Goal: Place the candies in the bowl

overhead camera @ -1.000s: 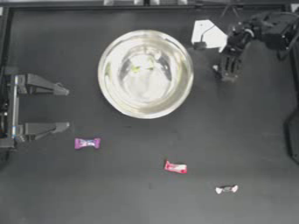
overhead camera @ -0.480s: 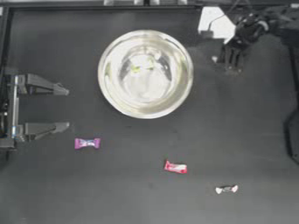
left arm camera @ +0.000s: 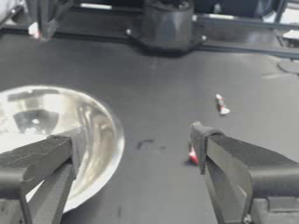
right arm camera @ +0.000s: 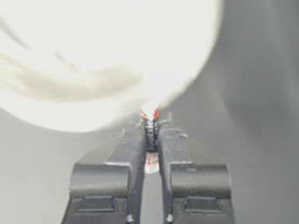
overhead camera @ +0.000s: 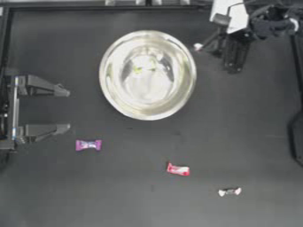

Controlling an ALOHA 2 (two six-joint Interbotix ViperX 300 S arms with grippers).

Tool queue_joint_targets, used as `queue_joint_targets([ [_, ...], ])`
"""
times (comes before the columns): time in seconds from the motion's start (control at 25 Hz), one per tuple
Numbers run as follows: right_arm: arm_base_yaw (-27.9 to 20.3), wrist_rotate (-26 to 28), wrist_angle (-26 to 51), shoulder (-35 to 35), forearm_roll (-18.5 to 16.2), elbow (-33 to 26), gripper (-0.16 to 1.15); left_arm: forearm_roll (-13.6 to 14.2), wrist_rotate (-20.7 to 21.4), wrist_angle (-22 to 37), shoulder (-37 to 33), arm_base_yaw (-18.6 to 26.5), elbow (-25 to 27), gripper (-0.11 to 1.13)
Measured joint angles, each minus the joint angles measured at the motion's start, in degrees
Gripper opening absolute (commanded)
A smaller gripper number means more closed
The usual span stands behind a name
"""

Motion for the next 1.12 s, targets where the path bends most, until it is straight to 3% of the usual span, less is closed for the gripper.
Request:
queue_joint_targets([
  [0.28,4.2,-1.9,-5.4,4.0,4.5,-3.3,0.45,0.0,0.3,-0.2,0.0,-0.2,0.0,1.00],
  [0.8,6.3,-3.3,-11.3,18.5,4.8,-8.9,0.47,0.0,0.2,-0.3,0.0,-0.2,0.4,1.00],
  [0.92,6.5,-4.3,-12.0,20.4,5.1,-9.6,0.65,0.0,0.2,-0.4,0.0,-0.2,0.9,1.00],
  [1.08,6.4,-4.3,-13.5,21.6,5.7,-10.4,1.11,0.0,0.2,-0.4,0.0,-0.2,1.1,1.00],
  [1.12,6.4,-4.3,-13.6,22.1,6.0,-10.5,1.08,0.0,0.2,-0.4,0.0,-0.2,1.1,1.00],
])
